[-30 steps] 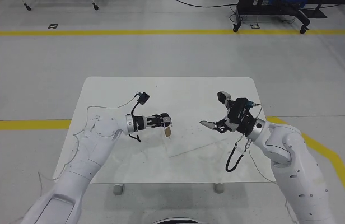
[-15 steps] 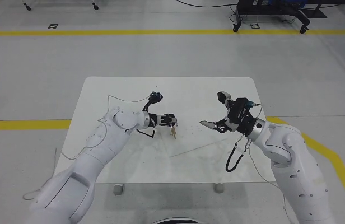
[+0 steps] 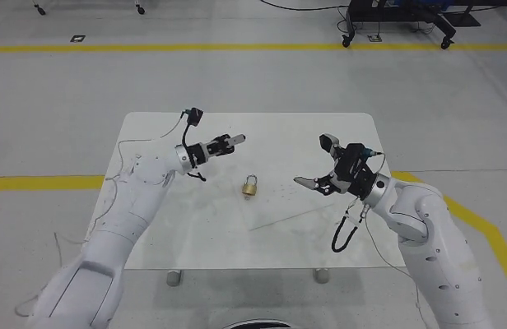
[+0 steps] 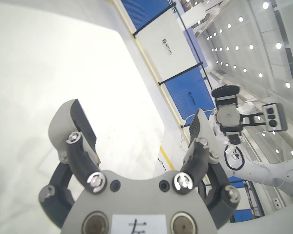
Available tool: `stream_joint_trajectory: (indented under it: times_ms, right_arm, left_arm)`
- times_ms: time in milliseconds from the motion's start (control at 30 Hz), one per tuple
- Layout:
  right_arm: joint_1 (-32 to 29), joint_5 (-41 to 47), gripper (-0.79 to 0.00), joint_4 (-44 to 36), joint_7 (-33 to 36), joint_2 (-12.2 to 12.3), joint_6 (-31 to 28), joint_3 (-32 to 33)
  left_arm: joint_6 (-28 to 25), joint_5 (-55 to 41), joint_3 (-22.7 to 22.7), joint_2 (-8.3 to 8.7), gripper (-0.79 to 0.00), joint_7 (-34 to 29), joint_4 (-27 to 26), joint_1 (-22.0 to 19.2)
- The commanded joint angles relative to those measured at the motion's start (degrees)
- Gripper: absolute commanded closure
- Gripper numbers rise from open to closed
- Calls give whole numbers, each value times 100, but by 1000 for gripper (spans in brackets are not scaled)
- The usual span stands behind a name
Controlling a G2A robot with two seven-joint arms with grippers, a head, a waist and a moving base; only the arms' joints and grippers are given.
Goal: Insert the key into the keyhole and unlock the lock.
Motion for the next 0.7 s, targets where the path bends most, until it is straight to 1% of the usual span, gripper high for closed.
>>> stream_joint_trajectory:
  times_ms: [0, 100, 133, 200, 267, 333, 667]
  right_arm:
    - [0, 0, -785, 0, 0, 0, 0, 0]
    - [0, 0, -785, 0, 0, 0, 0, 0]
    - [-10, 44, -785, 31, -77, -2, 124, 52]
    - [-84, 122, -785, 80, -230, -3, 397, 199]
    - [-173, 288, -785, 138, -377, 5, 495, 383]
    - [-267, 299, -785, 151, -484, 25, 466, 579]
    - [-268, 297, -785, 151, -484, 25, 472, 579]
  left_arm:
    - [97, 369, -451, 162, -785, 348, -584, 371]
    - [514, 1037, -1156, 387, -785, 852, -1571, 1034]
    - [684, 1197, -1366, 443, -785, 964, -1872, 1238]
    - [965, 1407, -1708, 524, -785, 1123, -2373, 1596]
    - [1176, 1387, -1946, 567, -785, 1229, -2721, 1858]
    - [1176, 1387, -1946, 567, -785, 1229, -2721, 1858]
    - [1177, 1394, -1947, 567, -785, 1232, -2723, 1861]
